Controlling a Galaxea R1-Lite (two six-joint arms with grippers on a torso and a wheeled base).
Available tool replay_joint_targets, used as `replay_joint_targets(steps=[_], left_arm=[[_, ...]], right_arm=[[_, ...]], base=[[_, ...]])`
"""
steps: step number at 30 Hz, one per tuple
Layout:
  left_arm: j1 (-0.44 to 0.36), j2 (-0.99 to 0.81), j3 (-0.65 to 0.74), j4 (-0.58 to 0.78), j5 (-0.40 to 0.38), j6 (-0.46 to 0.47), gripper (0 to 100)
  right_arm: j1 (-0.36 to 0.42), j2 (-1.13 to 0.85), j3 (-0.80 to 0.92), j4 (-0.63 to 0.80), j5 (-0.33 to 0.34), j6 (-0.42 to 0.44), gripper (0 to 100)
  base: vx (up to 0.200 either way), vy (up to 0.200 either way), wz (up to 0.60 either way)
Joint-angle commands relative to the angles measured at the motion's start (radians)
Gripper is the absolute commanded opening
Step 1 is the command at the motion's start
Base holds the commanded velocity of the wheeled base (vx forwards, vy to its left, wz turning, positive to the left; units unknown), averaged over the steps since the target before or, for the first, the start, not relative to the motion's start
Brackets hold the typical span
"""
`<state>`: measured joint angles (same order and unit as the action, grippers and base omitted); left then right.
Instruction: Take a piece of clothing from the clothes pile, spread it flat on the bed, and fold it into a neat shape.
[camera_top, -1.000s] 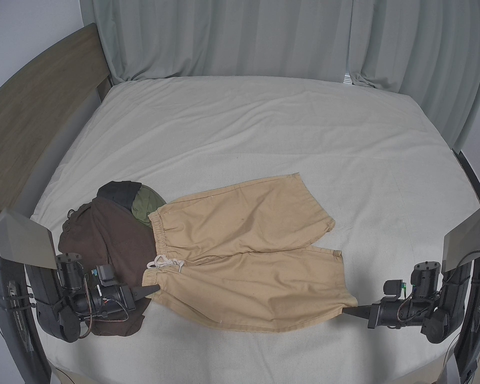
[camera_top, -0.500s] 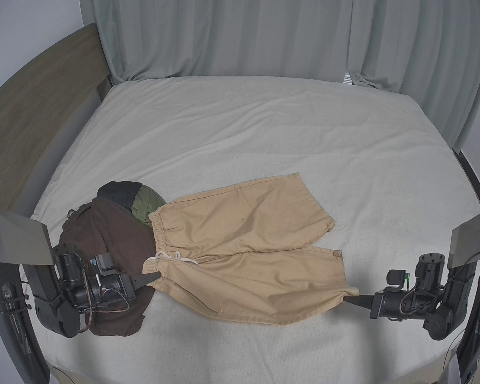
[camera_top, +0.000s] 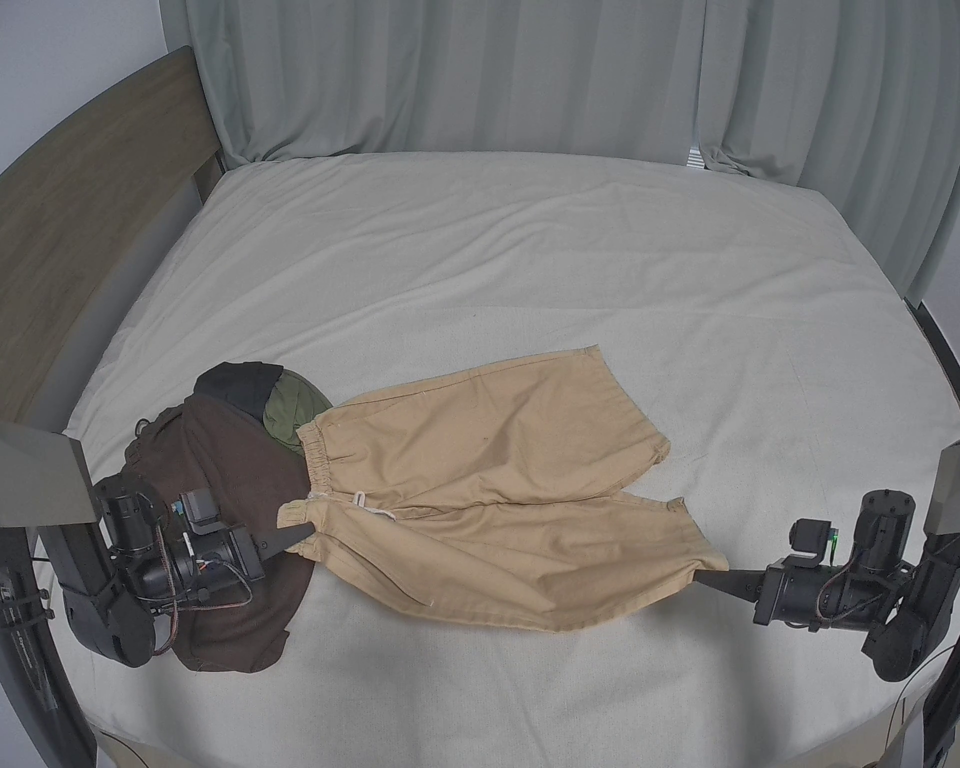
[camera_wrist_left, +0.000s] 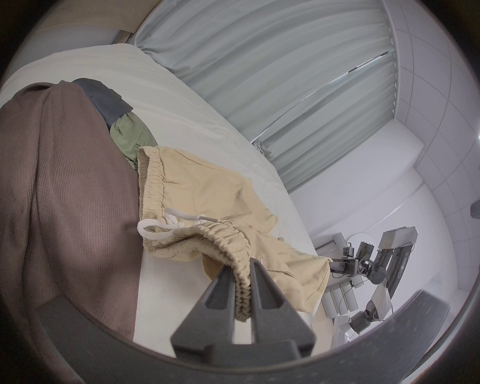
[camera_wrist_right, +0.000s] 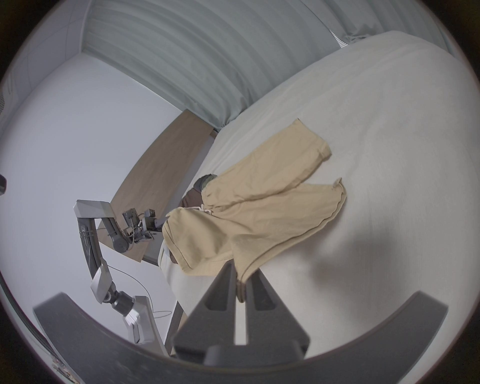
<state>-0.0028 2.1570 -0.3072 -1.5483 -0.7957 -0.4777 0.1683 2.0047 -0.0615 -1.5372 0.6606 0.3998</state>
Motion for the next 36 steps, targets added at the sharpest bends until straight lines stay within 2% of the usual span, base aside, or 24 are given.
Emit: replay_joint_targets(steps=[1, 13, 18, 25, 36], left_arm=[[-0.002, -0.022, -0.01, -0.001, 0.021, -0.016, 0], [-0.002, -0.023, -0.027, -0.001, 0.027, -0.019, 0], [-0.003, -0.023, -0.044, -0.001, 0.066, -0.059, 0], [-0.003, -0.023, -0.053, -0.001, 0.072, -0.064, 0], [-0.01, -0.023, -0.072, -0.001, 0.102, -0.067, 0]], right_arm=[[0.01, -0.086, -0.026, 0.0, -0.006, 0.033, 0], [0.011, -0.109, -0.097, 0.0, -0.007, 0.07, 0], [0.016, -0.13, -0.095, 0.0, -0.009, 0.07, 0], [0.013, -0.145, -0.113, 0.0, -0.009, 0.07, 0], [0.002, -0.055, -0.336, 0.011, -0.009, 0.116, 0]], base=[[0.0, 0.0, 0.0], [0.0, 0.0, 0.0], [0.0, 0.0, 0.0], [0.0, 0.0, 0.0], [0.0, 0.0, 0.0]])
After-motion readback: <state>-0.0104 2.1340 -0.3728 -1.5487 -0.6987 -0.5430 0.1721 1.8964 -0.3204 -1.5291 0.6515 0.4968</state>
